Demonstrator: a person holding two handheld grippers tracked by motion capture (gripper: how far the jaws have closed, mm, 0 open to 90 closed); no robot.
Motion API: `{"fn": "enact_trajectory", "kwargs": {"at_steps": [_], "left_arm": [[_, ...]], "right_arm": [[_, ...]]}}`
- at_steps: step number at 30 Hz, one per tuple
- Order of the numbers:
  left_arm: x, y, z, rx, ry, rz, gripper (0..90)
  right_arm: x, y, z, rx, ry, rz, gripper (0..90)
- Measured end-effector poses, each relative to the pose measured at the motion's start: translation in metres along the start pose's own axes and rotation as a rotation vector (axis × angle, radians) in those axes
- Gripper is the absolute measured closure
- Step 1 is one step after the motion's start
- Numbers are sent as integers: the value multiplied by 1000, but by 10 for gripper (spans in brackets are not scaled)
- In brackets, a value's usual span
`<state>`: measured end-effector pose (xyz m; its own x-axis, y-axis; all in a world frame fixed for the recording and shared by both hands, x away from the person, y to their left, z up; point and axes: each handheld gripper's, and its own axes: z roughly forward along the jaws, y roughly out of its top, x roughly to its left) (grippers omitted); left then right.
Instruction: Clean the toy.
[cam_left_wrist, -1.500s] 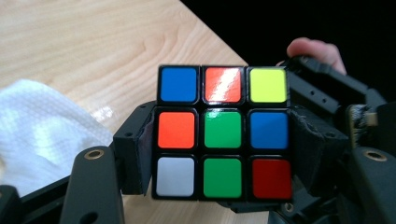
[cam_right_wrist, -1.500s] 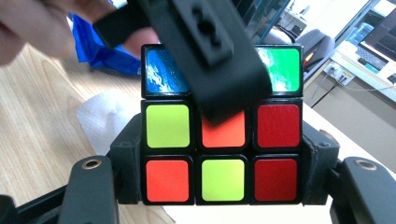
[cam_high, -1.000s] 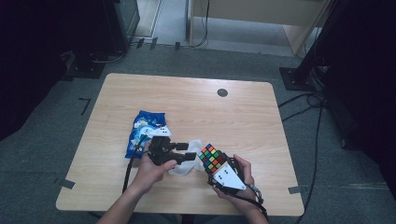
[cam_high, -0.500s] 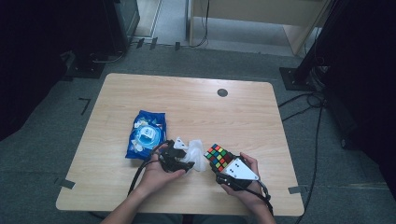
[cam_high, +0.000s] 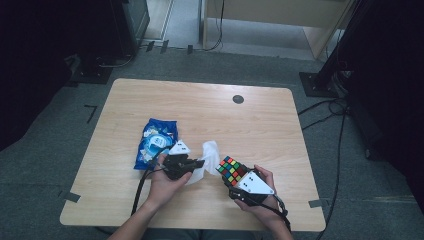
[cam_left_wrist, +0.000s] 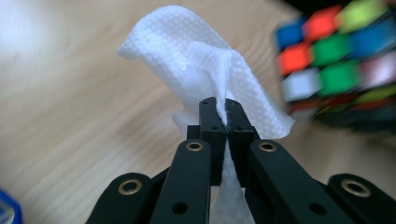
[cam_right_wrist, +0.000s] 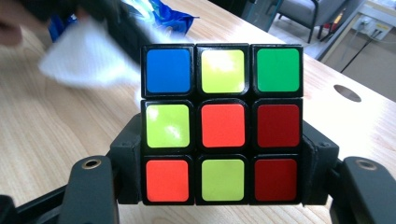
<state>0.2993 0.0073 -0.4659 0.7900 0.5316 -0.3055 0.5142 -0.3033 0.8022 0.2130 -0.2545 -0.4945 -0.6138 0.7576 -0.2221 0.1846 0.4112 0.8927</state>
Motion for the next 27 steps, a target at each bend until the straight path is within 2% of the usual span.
{"fn": "enact_trajectory", "kwargs": {"at_steps": [1,2,4,6,8,11,15,17,20,23,24,26,27], "left_arm": [[-2,2,-3,-29,-19,3,897],[-5,5,-8,-62,-62,8,896],[-10,9,-11,-93,-126,13,895],[-18,11,-12,-122,-190,40,893],[-26,13,-11,-127,-226,74,892],[-33,14,-9,-130,-282,98,890],[-33,12,-1,-83,-250,95,889],[-29,10,3,-63,-227,76,889],[-22,9,5,-50,-219,38,888],[-17,7,8,-24,-143,37,887],[-15,5,9,-7,-104,32,887],[-12,3,11,16,-59,21,887],[-10,3,11,13,-51,14,887]], "right_arm": [[1,0,0,-1,0,0,348],[1,0,1,-2,1,-4,348],[4,1,1,-3,7,-6,348],[7,2,2,-7,12,-12,349],[10,3,2,-9,17,-12,349],[14,5,0,-11,19,-19,349],[15,6,-2,-23,16,-17,348],[14,7,-3,-27,12,-20,349],[14,7,-4,-31,8,-28,349],[14,8,-5,-31,3,-35,349],[15,8,-5,-31,0,-35,349],[15,8,-5,-38,-2,-28,349],[14,9,-6,-41,-3,-27,349]]}}
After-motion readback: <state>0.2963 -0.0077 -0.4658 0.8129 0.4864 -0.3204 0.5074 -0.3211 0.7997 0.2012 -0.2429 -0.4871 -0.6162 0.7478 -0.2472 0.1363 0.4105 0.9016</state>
